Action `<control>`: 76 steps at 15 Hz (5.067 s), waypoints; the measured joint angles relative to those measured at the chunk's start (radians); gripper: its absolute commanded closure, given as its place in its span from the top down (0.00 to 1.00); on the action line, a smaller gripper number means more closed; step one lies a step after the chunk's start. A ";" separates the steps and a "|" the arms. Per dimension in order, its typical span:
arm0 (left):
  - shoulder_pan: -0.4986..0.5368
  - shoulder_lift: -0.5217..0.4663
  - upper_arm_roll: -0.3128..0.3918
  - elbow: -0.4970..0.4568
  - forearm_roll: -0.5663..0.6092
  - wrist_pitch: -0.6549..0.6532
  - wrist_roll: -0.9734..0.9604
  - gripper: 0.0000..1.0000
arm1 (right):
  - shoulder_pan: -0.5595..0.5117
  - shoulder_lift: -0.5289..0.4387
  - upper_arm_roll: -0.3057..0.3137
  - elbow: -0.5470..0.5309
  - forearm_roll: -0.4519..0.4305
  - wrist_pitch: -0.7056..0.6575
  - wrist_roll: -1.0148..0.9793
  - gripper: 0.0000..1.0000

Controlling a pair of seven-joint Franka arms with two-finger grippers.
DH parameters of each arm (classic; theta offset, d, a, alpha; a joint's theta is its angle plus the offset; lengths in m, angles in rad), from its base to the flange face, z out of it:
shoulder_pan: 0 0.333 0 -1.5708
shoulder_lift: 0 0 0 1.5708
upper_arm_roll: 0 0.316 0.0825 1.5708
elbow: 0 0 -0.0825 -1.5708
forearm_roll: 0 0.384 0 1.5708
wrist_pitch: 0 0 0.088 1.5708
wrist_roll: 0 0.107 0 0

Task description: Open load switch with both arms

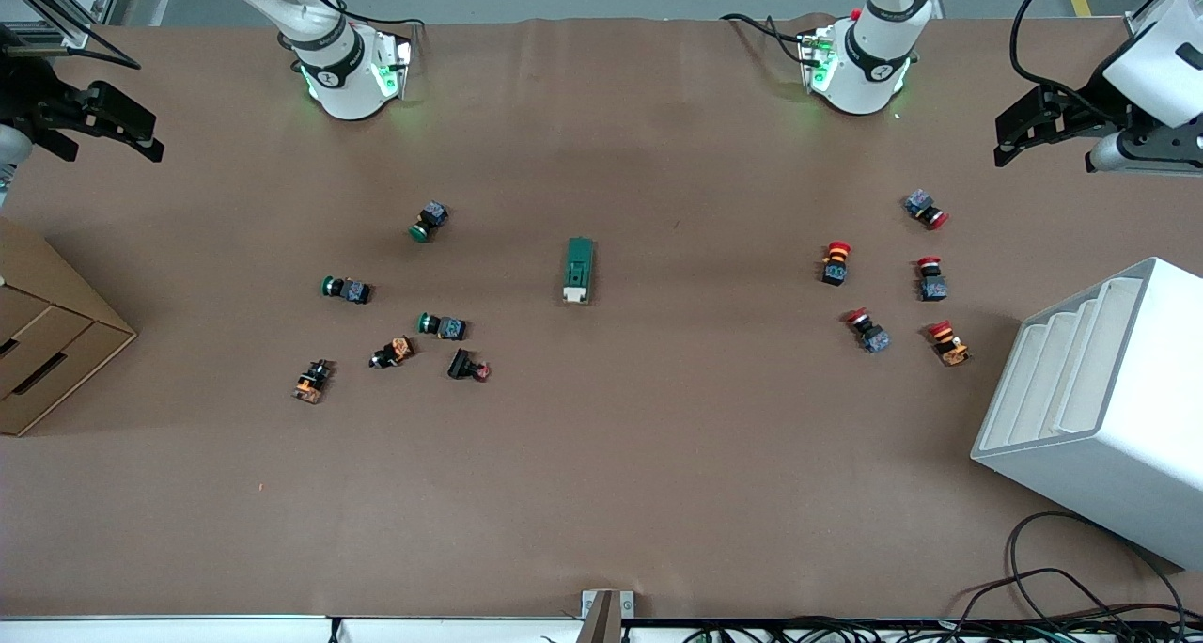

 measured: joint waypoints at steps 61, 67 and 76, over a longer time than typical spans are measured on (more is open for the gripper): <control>-1.048 0.787 -0.107 -0.233 1.277 0.668 -2.231 0.98 | 0.579 0.714 0.005 0.039 0.071 0.604 1.598 1.00; -1.058 0.836 -0.107 -0.261 1.456 0.654 -2.344 0.97 | 0.660 0.799 0.005 0.039 0.071 0.635 1.816 1.00; -1.080 0.872 -0.107 -0.261 1.556 0.611 -2.409 0.96 | 0.685 0.856 0.005 0.041 0.166 0.653 1.908 1.00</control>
